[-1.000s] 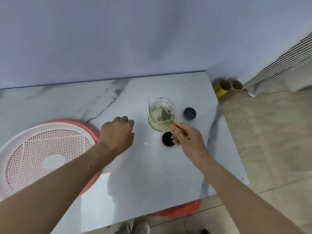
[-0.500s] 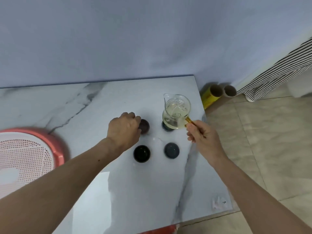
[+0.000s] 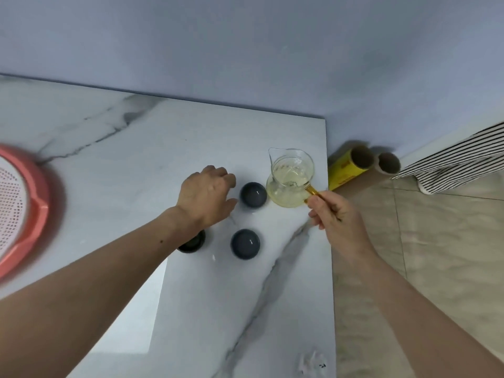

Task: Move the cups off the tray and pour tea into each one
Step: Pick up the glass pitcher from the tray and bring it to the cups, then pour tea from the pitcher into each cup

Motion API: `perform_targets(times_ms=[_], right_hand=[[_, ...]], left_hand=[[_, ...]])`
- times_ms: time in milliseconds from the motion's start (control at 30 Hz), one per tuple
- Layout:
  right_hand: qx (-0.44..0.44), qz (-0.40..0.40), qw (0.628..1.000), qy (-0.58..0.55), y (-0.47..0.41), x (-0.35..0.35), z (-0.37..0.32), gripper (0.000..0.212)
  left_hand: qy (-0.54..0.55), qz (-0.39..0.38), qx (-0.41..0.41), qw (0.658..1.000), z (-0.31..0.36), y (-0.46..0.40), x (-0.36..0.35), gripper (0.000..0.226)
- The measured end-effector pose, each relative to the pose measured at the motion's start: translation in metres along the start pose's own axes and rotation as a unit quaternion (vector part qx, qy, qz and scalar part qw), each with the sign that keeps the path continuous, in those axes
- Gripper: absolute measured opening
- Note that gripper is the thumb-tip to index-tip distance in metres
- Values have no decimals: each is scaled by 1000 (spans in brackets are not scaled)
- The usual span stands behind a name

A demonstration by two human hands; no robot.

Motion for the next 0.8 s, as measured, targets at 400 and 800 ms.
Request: perform_targets(times_ms=[400,800], right_hand=[[110,-11,989,102,-40,19,15,26],[165,-41,969,182,-66,42,5,25]], left_hand=[[56,-2,-55,997,-3,-28,-20,67],[-14,-40,-148,988,1,-48,-32,89]])
Point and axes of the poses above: each hand's wrist, its own y-axis away from the middle knuckle, its own x-axis out of the back of the hand, z = x × y, the point moved 3 cm from there along -y, towards the middle knuckle, and after that the axes turned 1 degree about x, right-handed, at the moved point
